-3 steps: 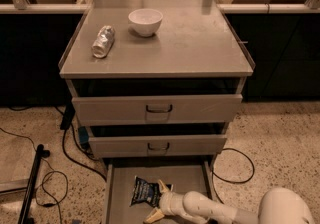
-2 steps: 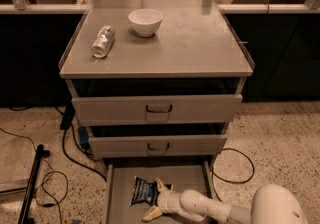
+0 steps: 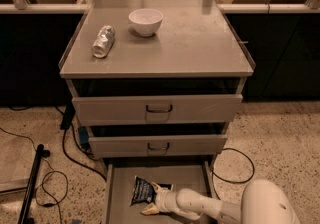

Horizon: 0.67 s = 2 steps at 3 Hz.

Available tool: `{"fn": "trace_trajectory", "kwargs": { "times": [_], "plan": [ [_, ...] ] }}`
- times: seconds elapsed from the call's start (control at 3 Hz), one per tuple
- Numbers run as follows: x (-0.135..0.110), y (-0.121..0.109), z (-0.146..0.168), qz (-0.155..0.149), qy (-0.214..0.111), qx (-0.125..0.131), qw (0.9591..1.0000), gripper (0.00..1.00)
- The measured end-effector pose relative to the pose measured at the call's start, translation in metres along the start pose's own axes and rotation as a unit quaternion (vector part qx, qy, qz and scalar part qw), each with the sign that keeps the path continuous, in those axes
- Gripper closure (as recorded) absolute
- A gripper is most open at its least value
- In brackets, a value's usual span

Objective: Pick blue chip bag from bottom drawer and place on counter

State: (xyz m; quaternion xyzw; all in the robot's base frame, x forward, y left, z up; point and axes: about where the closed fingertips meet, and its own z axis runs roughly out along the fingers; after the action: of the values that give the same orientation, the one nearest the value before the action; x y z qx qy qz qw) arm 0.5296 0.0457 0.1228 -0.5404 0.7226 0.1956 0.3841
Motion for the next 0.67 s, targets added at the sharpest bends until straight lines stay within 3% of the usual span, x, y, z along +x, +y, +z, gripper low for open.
{"fn": "trace_trajectory", "kwargs": {
  "times": [0.33,0.67],
  "plan": [
    [0.0000,0.0000,0.0000,0.000,0.000,0.000,1.0000,0.55],
    [0.0000,0.0001,0.0000,0.000,0.000,0.000,1.0000,0.78]
  ]
}}
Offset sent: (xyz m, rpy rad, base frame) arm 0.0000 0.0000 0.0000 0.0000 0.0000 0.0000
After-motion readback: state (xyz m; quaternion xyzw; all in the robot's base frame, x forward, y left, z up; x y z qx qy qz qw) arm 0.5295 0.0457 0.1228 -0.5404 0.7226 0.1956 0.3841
